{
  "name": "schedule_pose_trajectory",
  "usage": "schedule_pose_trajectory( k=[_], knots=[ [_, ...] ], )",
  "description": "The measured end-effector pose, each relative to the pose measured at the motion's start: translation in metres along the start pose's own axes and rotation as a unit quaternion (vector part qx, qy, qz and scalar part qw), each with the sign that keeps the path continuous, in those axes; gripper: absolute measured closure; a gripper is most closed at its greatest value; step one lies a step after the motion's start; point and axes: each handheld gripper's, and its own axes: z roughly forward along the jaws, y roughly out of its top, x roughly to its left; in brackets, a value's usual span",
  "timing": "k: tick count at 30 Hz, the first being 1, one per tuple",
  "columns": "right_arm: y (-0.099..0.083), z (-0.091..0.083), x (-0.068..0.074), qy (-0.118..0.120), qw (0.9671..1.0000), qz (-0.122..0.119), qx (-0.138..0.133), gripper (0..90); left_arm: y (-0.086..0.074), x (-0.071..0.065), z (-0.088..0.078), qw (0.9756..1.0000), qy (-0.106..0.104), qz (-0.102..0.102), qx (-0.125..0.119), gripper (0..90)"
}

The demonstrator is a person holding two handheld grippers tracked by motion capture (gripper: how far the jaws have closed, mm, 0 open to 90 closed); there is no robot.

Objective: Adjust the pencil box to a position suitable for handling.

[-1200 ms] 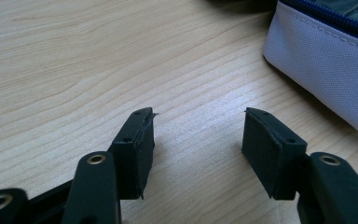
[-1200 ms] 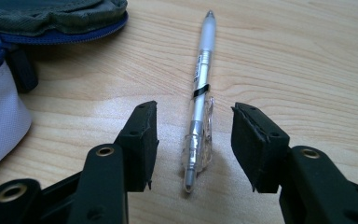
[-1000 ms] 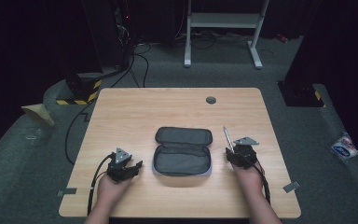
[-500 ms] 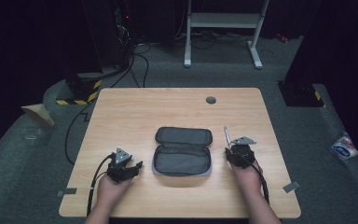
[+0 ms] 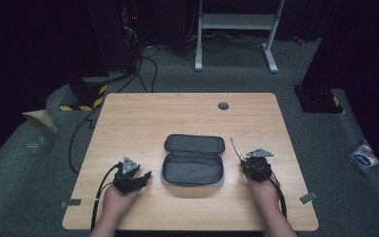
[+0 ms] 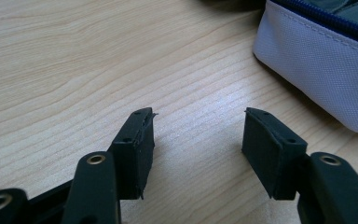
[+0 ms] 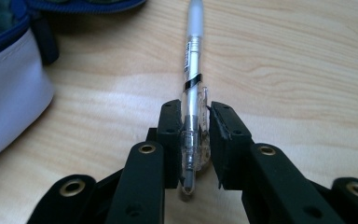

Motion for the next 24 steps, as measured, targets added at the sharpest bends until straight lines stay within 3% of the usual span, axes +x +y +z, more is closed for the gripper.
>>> schedule_pose_trajectory(
  k=[12, 24],
  knots=[
    [-0.027, -0.026, 0.002, 0.008, 0.9998, -0.018, -0.007, 73.7, -0.001, -0.001, 0.0, 1.0, 0.0, -0.001, 0.0, 42.9],
    [-0.042, -0.039, 0.0, 0.005, 0.9999, -0.01, -0.011, 73.3, 0.0, 0.0, 0.001, 1.0, -0.004, -0.002, 0.001, 42.9]
  ],
)
